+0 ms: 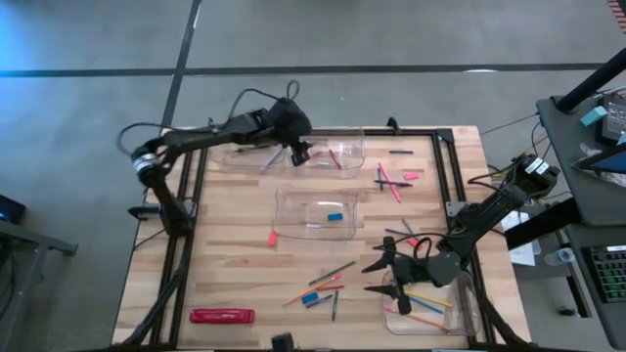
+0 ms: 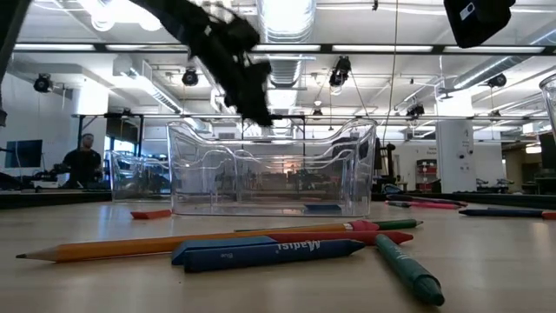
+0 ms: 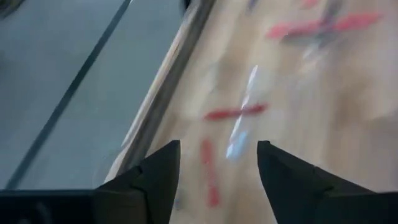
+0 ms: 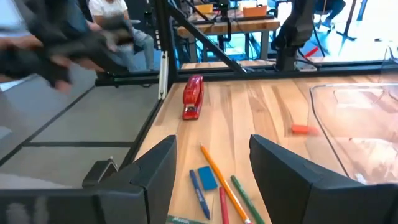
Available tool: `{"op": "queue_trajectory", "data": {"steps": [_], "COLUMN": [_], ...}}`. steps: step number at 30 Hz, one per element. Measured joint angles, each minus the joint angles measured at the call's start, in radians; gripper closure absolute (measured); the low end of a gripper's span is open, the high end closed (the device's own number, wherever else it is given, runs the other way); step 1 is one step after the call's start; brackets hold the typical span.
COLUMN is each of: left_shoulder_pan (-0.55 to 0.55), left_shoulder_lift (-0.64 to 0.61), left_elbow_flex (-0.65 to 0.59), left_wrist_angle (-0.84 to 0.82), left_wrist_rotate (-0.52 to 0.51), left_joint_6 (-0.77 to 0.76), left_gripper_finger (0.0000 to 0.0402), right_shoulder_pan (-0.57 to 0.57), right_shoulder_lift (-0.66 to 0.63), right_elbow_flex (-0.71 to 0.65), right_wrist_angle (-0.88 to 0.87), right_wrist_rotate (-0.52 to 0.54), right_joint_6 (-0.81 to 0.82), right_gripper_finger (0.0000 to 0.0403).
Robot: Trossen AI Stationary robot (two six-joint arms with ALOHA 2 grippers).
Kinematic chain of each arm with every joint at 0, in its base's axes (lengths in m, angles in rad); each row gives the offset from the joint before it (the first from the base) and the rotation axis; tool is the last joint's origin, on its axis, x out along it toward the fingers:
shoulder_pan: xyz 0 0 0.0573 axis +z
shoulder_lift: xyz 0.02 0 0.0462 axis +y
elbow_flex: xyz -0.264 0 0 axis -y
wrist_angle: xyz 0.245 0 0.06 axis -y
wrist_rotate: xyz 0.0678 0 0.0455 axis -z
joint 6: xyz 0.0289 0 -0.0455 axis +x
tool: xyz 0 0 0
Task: Sort crayons/erasers/pens/pencils in bins
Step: Put the gray crayon into the top right transparent bin
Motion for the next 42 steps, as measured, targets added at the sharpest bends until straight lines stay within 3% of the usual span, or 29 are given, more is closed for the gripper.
{"op": "queue_trajectory", "data": {"steps": [2, 7, 16, 22, 25, 30, 34, 37, 42], "left_shoulder_pan": [-0.03, -0.196, -0.61, -0.757, -0.759, -0.759, -0.763, -0.772, -0.837], "left_shoulder_lift": [-0.071, -0.272, -0.562, -0.581, -0.576, -0.566, -0.542, -0.519, -0.472], "left_elbow_flex": [-0.016, -0.149, -0.528, -0.743, -0.788, -0.802, -0.801, -0.799, -0.796], "left_wrist_angle": [0.007, 0.147, 0.59, 0.924, 0.977, 0.98, 0.978, 0.988, 1.047], "left_wrist_rotate": [0.055, 0.053, -0.205, -0.36, -0.373, -0.375, -0.311, -0.23, -0.19], "left_joint_6": [-0.021, -0.079, -0.196, -0.2, -0.222, -0.256, -0.268, -0.369, -0.431], "left_gripper_finger": [0.0205, 0.0224, 0.0251, 0.0252, 0.0252, 0.0252, 0.0252, 0.0252, 0.0252], "right_shoulder_pan": [0.0, 0.005, 0.013, 0.013, 0.013, 0.006, -0.007, -0.006, -0.007], "right_shoulder_lift": [0.0, 0.0, 0.0, 0.0, 0.0, 0.0, 0.0, -0.009, -0.04], "right_elbow_flex": [0.0, 0.0, 0.001, 0.002, 0.002, 0.003, 0.003, 0.006, 0.102], "right_wrist_angle": [0.003, 0.088, 0.107, 0.107, 0.107, 0.058, 0.059, 0.047, -0.157], "right_wrist_rotate": [0.0, 0.001, 0.001, 0.001, 0.001, 0.004, 0.032, 0.029, 0.044], "right_joint_6": [0.009, 0.009, -0.008, 0.007, 0.098, 0.11, 0.163, 0.197, 0.229], "right_gripper_finger": [0.0211, 0.0211, 0.0211, 0.0211, 0.0211, 0.0211, 0.0211, 0.0211, 0.0211]}}
